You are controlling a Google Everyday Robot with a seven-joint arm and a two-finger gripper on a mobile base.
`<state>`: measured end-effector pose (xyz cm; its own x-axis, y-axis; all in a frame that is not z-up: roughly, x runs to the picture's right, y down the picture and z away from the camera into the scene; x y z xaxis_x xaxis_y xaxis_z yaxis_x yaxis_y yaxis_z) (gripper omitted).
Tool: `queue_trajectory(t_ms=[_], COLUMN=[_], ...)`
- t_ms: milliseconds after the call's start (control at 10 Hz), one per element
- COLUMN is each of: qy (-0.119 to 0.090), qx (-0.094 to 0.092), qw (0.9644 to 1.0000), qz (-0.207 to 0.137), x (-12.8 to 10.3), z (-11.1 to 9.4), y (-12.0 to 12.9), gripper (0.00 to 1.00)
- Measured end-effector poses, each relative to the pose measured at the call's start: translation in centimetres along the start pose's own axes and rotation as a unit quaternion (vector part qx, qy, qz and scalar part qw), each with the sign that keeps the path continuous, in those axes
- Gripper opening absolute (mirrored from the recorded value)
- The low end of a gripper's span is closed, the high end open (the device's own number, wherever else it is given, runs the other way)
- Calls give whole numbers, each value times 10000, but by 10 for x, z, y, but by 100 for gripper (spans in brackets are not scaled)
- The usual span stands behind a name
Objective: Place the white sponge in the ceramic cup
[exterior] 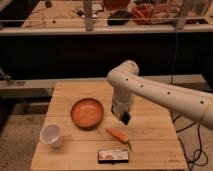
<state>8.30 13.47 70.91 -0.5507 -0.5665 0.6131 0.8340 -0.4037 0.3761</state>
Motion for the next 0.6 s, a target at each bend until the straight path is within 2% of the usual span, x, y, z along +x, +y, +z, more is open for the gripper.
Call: queue_trajectory(t_ms=[600], qy=[166], qx=[-58], qw=[9997], qz=[-158], x=[22], z=[-18], y=[-29], gripper=[1])
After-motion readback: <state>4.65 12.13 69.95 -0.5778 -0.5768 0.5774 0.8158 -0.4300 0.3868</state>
